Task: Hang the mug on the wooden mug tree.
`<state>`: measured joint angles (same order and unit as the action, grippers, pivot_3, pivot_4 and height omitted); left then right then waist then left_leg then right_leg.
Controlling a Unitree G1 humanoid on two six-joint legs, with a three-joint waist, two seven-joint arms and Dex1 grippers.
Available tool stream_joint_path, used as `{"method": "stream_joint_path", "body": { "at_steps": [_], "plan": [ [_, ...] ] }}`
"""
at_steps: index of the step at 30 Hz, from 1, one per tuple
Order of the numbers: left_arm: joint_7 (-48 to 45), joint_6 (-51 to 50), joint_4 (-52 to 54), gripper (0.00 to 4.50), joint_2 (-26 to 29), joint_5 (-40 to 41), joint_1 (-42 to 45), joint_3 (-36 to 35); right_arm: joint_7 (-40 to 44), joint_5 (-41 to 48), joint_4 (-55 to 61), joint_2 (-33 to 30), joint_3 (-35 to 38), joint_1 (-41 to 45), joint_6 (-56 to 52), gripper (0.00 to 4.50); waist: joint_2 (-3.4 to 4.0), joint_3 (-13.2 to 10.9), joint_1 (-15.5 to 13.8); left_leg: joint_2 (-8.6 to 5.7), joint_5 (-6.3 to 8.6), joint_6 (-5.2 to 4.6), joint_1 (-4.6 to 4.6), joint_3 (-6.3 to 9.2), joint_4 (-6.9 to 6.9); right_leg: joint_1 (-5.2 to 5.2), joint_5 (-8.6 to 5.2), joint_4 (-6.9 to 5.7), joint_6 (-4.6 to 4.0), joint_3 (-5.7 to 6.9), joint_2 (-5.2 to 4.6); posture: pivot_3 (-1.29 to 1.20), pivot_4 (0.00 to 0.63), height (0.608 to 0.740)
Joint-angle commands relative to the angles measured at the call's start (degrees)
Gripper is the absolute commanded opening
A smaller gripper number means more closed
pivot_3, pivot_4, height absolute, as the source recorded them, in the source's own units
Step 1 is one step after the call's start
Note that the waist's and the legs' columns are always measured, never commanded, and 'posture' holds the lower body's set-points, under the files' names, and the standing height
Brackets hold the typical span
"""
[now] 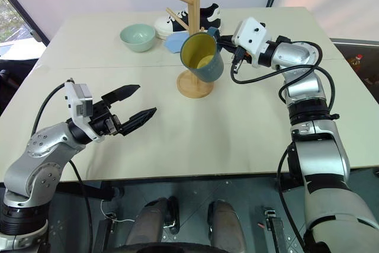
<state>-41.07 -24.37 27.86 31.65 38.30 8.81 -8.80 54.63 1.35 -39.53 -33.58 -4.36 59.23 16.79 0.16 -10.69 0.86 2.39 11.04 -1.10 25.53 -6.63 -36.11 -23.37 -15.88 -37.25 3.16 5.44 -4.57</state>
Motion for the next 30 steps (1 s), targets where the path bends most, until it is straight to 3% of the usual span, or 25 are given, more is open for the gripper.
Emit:
{"method": "stream_joint_path", "body": {
  "at_steps": [1,14,30],
  "plan": [
    [-0.08,0.31,2.33,4.5,0.53,1.23,0.27,-1.26,2.22,2.63,3.17,-0.83,1.77,0.7,0.19,0.07,0.0,0.0,0.04,0.0,0.0,0.0,0.0,0.0,0.0,0.0,0.0,0.0,0.0,0.0,0.0,0.0,0.15,0.73],
    [-0.52,0.5,1.47,4.5,0.79,1.45,1.13,-0.84,1.89,2.19,-1.59,-3.14,3.22,1.29,1.36,0.07,0.0,0.0,0.06,0.01,0.0,0.01,-0.03,0.0,-0.01,0.01,0.0,-0.02,0.0,0.0,0.0,0.0,0.15,0.73],
    [0.06,0.58,2.32,4.5,1.04,1.5,0.61,-1.42,-0.8,-1.74,-19.73,2.02,1.44,12.16,8.43,0.07,0.01,0.0,0.08,0.01,-0.02,0.03,-0.03,-0.02,-0.01,0.01,0.0,-0.04,0.0,-0.01,0.02,0.0,0.15,0.73]
  ]
}}
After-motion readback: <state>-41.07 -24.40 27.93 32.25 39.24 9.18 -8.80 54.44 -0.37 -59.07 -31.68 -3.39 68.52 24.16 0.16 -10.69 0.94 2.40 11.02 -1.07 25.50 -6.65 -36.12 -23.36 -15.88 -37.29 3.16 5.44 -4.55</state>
